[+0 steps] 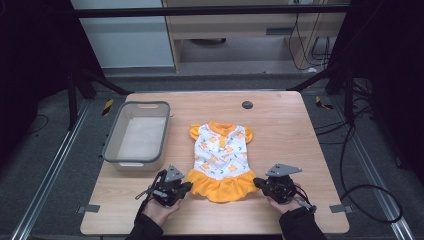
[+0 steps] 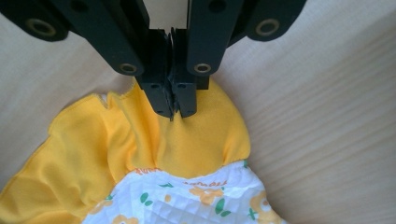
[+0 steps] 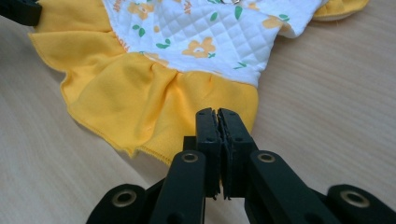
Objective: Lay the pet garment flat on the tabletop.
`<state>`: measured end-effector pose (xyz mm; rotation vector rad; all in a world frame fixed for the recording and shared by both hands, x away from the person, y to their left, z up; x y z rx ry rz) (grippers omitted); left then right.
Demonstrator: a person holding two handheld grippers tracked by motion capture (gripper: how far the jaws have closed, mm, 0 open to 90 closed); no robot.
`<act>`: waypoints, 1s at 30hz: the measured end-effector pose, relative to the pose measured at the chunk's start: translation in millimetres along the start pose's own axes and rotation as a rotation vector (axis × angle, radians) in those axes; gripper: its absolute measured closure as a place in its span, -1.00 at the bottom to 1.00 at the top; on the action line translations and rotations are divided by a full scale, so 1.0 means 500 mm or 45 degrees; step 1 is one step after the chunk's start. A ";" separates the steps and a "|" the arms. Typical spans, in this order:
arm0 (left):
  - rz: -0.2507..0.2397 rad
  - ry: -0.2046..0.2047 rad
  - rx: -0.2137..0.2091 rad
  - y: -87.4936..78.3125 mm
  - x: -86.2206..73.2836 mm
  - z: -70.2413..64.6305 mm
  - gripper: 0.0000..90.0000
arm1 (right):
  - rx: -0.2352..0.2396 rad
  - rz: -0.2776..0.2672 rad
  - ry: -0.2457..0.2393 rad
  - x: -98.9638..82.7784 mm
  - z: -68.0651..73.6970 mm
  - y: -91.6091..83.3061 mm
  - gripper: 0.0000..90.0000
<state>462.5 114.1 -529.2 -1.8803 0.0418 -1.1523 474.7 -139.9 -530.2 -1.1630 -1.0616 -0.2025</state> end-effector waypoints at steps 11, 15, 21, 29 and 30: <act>0.082 0.025 -0.034 0.010 -0.047 -0.045 0.94 | 0.014 0.057 -0.018 -0.049 0.024 -0.028 0.92; 0.089 0.021 -0.028 0.014 -0.051 -0.044 0.92 | 0.003 0.090 -0.030 -0.063 0.025 -0.023 0.80; 0.008 -0.003 0.004 -0.010 -0.034 -0.030 0.57 | -0.022 0.008 -0.013 -0.047 0.015 -0.031 0.61; -0.074 -0.002 0.056 -0.027 -0.013 -0.011 0.40 | -0.036 -0.084 0.017 -0.021 0.007 -0.038 0.57; -0.076 -0.002 0.057 -0.027 -0.012 -0.010 0.38 | -0.040 -0.097 0.019 -0.018 0.005 -0.037 0.56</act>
Point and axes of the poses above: each handheld gripper's, and its own axes: y roughly forward along the jaws, x roughly out of its top, z roughly to its left, the point moved 9 cm from there along y, roughly forward along the jaws, and after that the axes turned 7 degrees about -x, right-handed, at the moved point
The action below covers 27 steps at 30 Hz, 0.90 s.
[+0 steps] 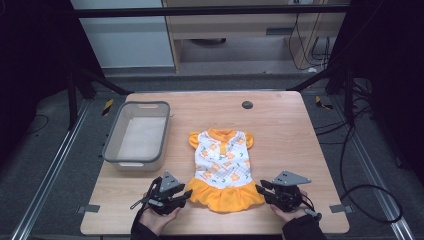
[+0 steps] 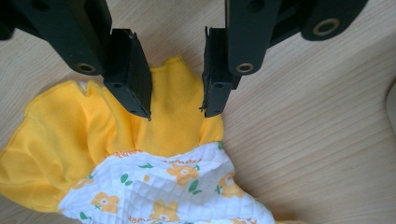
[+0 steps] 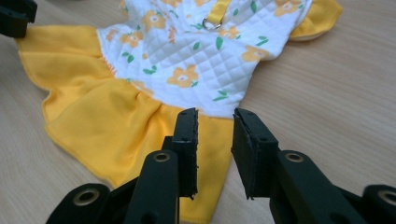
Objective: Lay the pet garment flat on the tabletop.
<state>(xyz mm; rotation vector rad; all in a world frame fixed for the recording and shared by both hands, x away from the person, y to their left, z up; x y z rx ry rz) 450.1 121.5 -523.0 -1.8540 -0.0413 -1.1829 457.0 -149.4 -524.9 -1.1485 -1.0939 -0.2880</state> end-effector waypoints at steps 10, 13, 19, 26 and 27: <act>-0.085 0.004 0.007 -0.016 0.041 0.009 0.35 | 0.003 -0.073 0.028 0.027 0.000 0.005 0.67; -0.112 0.013 0.032 -0.016 0.069 0.026 0.45 | 0.021 -0.072 0.033 0.032 0.008 0.012 0.77; -0.189 0.027 0.087 0.000 0.124 0.061 0.66 | 0.051 -0.049 0.021 0.041 0.026 0.031 0.98; -0.199 0.041 0.112 0.053 0.181 0.082 0.83 | 0.081 -0.024 0.011 0.040 0.048 0.051 1.00; -0.195 0.040 0.113 0.064 0.188 0.086 0.84 | 0.080 -0.023 0.003 0.039 0.050 0.054 1.00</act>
Point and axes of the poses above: each handheld gripper's, and its own axes: y roughly forward along the jaws, x roughly out of its top, z roughly to its left, the point moved 9 cm from there along y, roughly forward along the jaws, and after that the axes turned 7 degrees about -x, right-handed, at the moved point
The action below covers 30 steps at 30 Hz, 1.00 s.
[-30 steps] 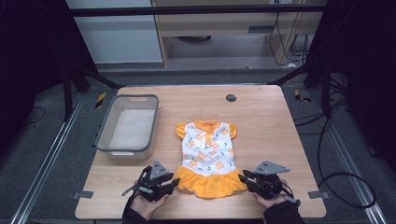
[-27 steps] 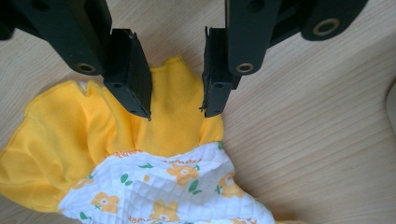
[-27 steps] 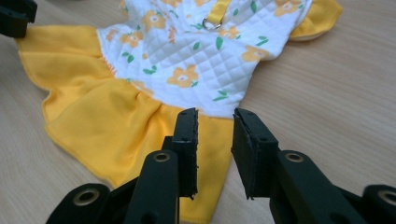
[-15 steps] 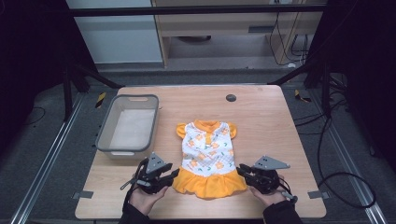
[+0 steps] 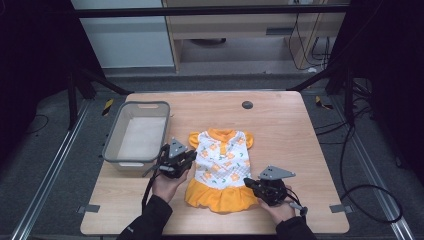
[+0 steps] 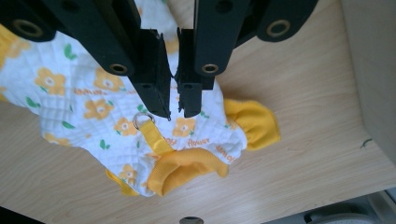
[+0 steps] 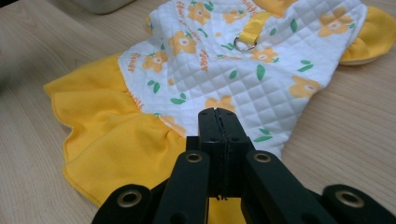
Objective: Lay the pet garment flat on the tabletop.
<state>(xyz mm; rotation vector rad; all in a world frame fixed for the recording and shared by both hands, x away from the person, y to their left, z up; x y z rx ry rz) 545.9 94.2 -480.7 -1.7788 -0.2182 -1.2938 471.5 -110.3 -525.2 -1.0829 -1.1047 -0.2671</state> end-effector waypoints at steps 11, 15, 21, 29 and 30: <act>0.075 -0.030 0.034 0.130 0.006 0.040 0.84 | -0.017 0.042 -0.037 -0.018 0.013 0.033 0.94; 0.089 -0.036 0.022 0.170 -0.001 0.049 0.87 | -0.025 0.048 -0.058 -0.021 0.016 0.043 0.95; 0.125 -0.034 0.063 0.208 -0.019 0.063 0.92 | -0.021 0.083 -0.090 -0.029 0.026 0.058 0.99; 0.175 -0.010 0.105 0.223 -0.040 0.082 0.98 | -0.015 0.155 -0.089 -0.047 0.027 0.064 1.00; 0.176 -0.015 0.104 0.223 -0.040 0.082 0.98 | -0.005 0.154 -0.078 -0.048 0.029 0.064 1.00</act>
Point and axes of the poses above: each handheld gripper's, and its own axes: y roughly forward along the jaws, x roughly out of its top, z roughly to its left, the point moved 9 cm from there along y, roughly forward along the jaws, and after that the axes turned 7 degrees about -x, right-handed, at the moved point
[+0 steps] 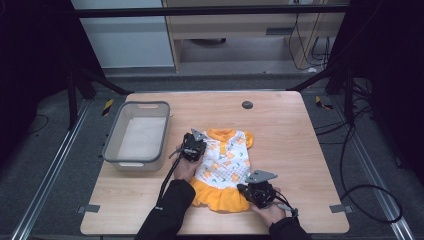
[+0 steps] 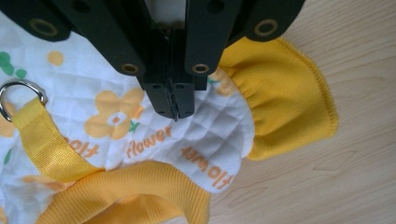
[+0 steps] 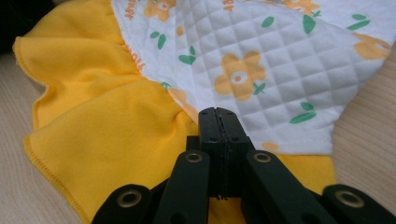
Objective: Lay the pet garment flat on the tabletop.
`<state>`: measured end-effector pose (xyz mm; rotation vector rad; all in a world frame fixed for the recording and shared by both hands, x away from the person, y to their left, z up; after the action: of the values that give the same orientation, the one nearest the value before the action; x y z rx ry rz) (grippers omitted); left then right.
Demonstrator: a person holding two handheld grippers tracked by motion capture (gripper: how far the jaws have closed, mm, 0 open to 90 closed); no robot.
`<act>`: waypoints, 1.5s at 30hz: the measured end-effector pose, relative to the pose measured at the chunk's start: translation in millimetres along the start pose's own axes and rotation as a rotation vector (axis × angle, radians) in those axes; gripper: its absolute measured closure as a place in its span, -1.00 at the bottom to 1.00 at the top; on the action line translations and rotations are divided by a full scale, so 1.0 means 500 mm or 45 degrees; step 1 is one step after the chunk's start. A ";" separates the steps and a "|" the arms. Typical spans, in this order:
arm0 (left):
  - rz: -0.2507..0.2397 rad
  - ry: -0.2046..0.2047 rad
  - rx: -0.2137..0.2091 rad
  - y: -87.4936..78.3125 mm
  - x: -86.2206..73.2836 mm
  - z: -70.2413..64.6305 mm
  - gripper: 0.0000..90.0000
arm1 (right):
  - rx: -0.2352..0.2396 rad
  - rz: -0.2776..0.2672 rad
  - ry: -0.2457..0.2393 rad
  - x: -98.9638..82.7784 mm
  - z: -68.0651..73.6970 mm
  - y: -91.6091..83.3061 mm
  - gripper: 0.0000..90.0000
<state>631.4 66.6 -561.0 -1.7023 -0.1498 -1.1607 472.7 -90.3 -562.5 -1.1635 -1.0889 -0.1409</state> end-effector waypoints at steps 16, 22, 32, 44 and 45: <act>0.074 -0.016 0.012 0.005 0.009 0.014 0.99 | 0.018 0.024 -0.044 -0.007 0.000 -0.008 1.00; 0.078 -0.035 0.032 0.008 0.013 0.017 0.97 | 0.054 0.038 -0.033 -0.017 0.003 -0.021 1.00; -0.049 -0.034 -0.093 -0.071 0.037 -0.016 0.58 | 0.042 -0.120 0.016 0.031 -0.017 -0.049 0.99; -0.086 0.035 -0.227 -0.197 -0.015 -0.085 0.78 | -0.051 -0.251 0.098 0.116 -0.109 -0.045 1.00; -0.075 0.048 -0.237 -0.206 -0.029 -0.094 0.78 | -0.053 -0.258 0.104 0.124 -0.116 -0.040 1.00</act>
<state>534.7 83.5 -502.7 -1.8474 -0.0705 -1.2828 528.3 -119.0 -501.7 -1.0736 -1.1345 -0.3676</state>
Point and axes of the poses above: each handheld gripper's, and its own axes: y roughly forward along the jaws, x roughly out of its top, z roughly to its left, the point moved 9 cm from there along y, roughly forward along the jaws, and after that the axes turned 7 degrees about -x, right-handed, at the moved point
